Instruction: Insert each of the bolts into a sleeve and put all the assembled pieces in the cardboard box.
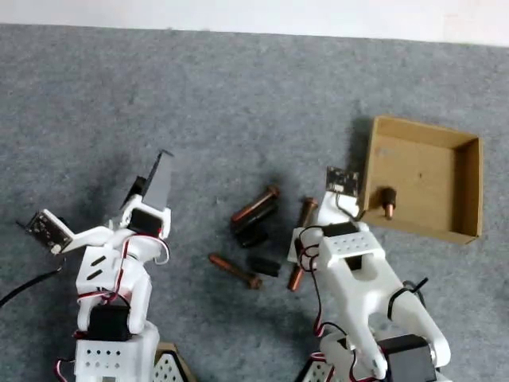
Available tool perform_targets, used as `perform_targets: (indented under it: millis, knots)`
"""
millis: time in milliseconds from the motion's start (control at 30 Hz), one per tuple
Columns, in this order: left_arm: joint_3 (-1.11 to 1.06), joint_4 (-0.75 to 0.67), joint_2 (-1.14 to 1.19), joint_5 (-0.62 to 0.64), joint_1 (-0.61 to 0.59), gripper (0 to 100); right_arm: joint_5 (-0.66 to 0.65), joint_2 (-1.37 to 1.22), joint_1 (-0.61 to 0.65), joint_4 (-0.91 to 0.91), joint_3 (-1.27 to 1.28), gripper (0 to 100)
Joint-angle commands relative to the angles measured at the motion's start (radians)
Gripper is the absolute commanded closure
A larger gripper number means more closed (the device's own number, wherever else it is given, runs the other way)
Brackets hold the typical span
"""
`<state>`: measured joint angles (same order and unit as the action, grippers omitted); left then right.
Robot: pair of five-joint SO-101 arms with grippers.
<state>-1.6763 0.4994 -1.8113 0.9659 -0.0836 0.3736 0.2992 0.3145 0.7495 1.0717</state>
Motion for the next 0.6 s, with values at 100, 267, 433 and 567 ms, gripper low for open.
perform_targets:
  millis: [100,267,433,567]
  knots:
    - [-0.012,-0.029,-0.013,0.064,-0.199,72,-0.014,-0.028,-0.005,-0.001,-0.018,99.4]
    - [-0.01,-0.029,-0.013,0.104,-0.237,72,-0.014,-0.028,-0.005,-0.001,-0.018,99.4]
    - [-0.019,-0.026,-0.013,0.051,-0.14,72,-0.014,-0.028,-0.005,0.002,-0.018,99.4]
    - [-0.015,0.005,-0.01,-0.061,-0.002,72,-0.014,-0.027,-0.005,0.004,-0.018,99.4]
